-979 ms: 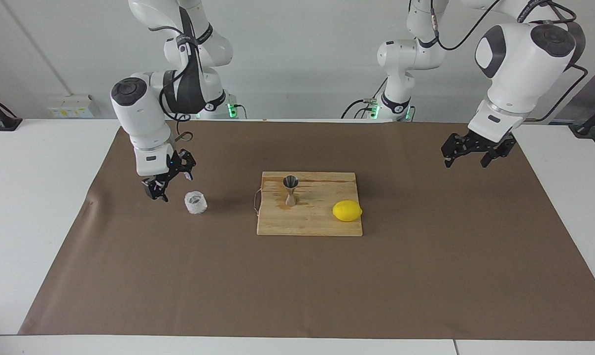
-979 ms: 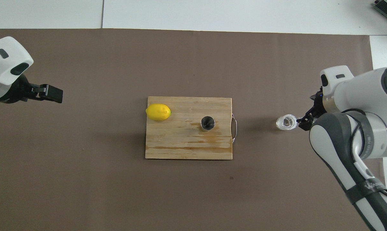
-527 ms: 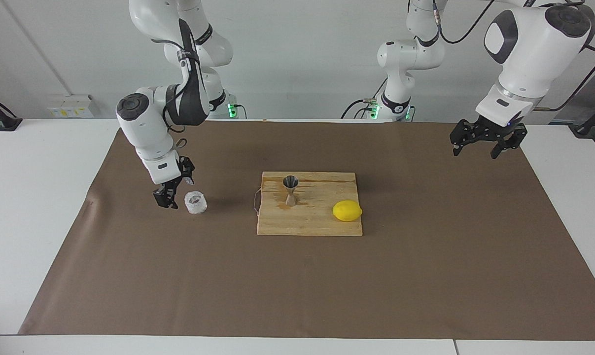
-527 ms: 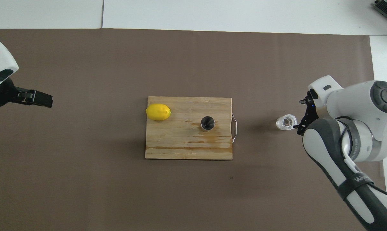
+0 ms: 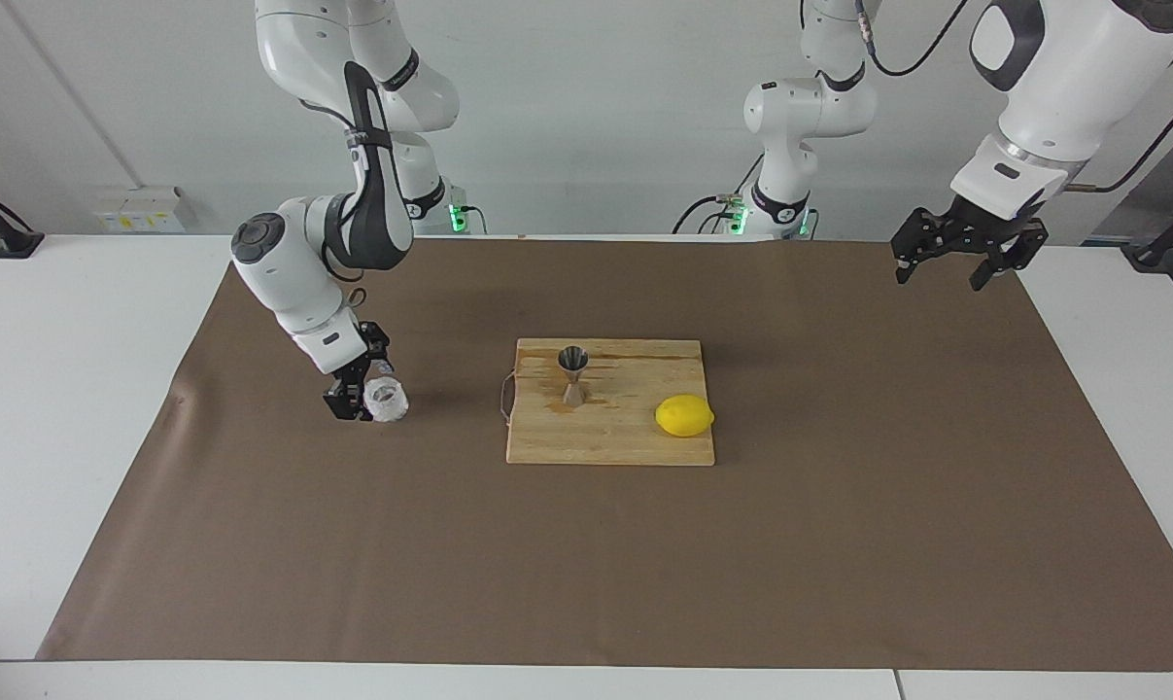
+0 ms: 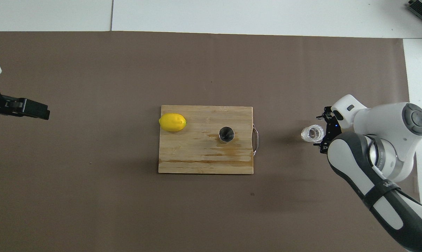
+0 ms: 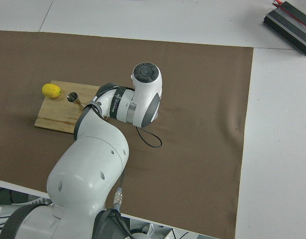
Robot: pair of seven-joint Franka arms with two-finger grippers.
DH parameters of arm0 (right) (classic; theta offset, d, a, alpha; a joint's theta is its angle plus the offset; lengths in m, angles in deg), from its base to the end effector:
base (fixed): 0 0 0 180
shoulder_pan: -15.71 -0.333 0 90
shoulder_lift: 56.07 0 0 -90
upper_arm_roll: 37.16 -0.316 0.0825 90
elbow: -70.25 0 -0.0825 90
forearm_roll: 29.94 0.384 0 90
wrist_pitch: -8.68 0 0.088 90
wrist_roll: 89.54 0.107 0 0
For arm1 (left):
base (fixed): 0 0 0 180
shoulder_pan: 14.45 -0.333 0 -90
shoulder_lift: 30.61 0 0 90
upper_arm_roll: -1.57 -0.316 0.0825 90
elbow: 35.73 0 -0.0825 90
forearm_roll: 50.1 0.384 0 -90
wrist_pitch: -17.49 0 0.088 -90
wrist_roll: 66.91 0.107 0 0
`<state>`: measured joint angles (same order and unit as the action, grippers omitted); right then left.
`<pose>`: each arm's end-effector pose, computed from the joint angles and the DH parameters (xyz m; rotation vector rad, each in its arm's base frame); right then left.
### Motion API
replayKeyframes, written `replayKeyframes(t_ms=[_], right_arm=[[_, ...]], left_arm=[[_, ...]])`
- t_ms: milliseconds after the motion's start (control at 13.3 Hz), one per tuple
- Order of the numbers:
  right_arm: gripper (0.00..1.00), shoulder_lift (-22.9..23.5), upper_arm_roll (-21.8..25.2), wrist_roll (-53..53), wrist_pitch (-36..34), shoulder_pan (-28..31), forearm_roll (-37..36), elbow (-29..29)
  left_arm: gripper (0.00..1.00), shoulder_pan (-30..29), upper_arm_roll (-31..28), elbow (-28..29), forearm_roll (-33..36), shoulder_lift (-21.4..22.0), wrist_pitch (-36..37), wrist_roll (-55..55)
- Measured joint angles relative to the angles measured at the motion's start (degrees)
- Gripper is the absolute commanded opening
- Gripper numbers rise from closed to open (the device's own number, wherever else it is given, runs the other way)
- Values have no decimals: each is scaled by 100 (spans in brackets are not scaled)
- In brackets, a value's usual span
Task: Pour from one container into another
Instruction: 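Reach the right gripper to the small white cup and grasp it, then lift the white cup and carry it above the metal cup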
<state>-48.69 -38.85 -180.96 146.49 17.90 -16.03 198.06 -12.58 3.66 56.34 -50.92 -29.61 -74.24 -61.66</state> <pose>0.5445 -0.0032 0.3188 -2.3203 -1.9741 -0.2354 0.5502 -0.0398 0.6197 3.1179 -0.2506 0.0182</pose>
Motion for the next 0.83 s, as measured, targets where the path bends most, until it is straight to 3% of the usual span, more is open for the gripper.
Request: replayKeyframes(t_ms=[301,527,602,753,828], right_arm=[[100,31,0,-230,39,108,95,110],[100,89,-1,-660,113,109,619,182],[96,119,-1,-769,160,109,718,202],[66,177,-1,-833,207,110,753,216],[45,186,-1,-836,208,110,753,217]], left_arm=[[100,-2,-10,37,-20,-8,10,-158],[100,-2,-10,102,-21,-8,31,-176],[100,-2,-10,109,-21,-7,33,-183],[100,-2,-10,110,-22,-6,34,-188],[100,-2,-10,110,-22,-6,34,-189]])
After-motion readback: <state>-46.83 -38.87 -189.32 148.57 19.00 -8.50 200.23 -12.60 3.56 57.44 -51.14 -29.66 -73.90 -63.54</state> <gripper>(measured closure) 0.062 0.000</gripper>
